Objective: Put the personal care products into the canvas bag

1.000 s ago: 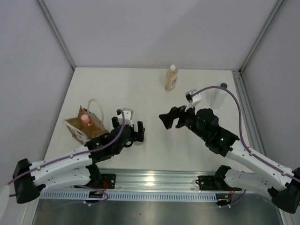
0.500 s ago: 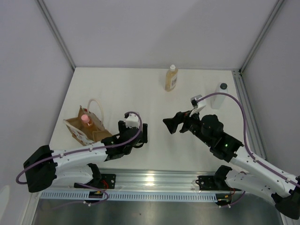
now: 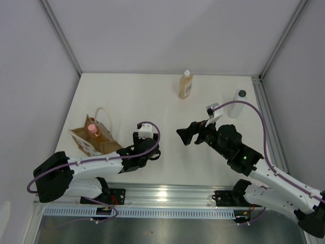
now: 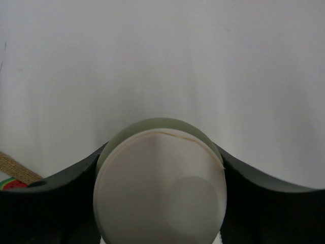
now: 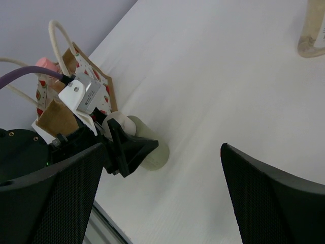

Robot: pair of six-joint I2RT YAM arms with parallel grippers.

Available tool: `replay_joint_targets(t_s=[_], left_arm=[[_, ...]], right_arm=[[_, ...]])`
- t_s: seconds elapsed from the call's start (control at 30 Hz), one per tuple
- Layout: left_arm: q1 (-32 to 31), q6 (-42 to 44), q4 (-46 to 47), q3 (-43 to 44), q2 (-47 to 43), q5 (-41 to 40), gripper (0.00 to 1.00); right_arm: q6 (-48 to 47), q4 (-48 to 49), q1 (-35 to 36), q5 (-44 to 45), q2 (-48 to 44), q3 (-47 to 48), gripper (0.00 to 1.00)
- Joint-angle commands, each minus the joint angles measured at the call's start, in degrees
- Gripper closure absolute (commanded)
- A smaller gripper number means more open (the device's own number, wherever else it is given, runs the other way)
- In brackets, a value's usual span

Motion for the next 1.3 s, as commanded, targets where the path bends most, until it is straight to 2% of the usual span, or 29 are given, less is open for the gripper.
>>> replay_joint_targets(t_s=[0.0,0.03,0.1,0.13,0.23,0.43,0.57,0.7,0.9,1.03,1.27], left_arm=[[-0.43,-4.01,2.08,-0.19,0.23,-1.63,0.54],[-0.35,-4.72,1.89,0.07,0.06,-1.45,0.72],[-0.35,-5.95,-2.05,0.85,-1.17,-1.36,0.88],[-0.43,-6.04,-5.98,3.3,-1.78,-1.8,0.99],[-0.35,-5.0,-13.37,7.86,-6.26,-4.77,0.99],[-0.08,0.28,-19.81,15.44,-17.68,-8.83,0.99],[0.62,5.8,-24.72,24.2,-20.24,-12.51,1.0],[5.78,8.81,-29.73,29.67,-20.86,-15.07,0.99],[16.59,8.38,-31.68,28.11,-27.62,-11.56,0.99],[20.12,8.46,-32.99,27.84,-31.84,-11.47,1.0],[23.29,9.86,-38.1,31.1,-30.61,-16.29,1.0]], right_arm=[[0.39,1.64,0.12,0.23,-0.62,-0.3,0.01],[0.3,1.56,0.12,0.23,-0.62,-0.3,0.0],[0.39,1.64,0.12,0.23,-0.62,-0.3,0.01],[0.39,1.64,0.12,0.32,-0.62,-0.3,0.01],[0.39,1.56,0.12,0.41,-0.71,-0.3,0.01],[0.56,1.47,0.12,0.41,-1.23,-0.3,0.01],[0.65,1.29,0.12,0.67,-1.58,-0.3,0.01],[0.48,0.77,0.12,1.54,-1.85,-0.21,0.01],[0.48,0.15,0.29,1.45,-3.69,-0.21,0.01],[0.12,-0.29,0.29,2.43,-4.49,-0.21,0.01],[0.21,-0.46,0.3,2.43,-4.66,-0.12,0.01]])
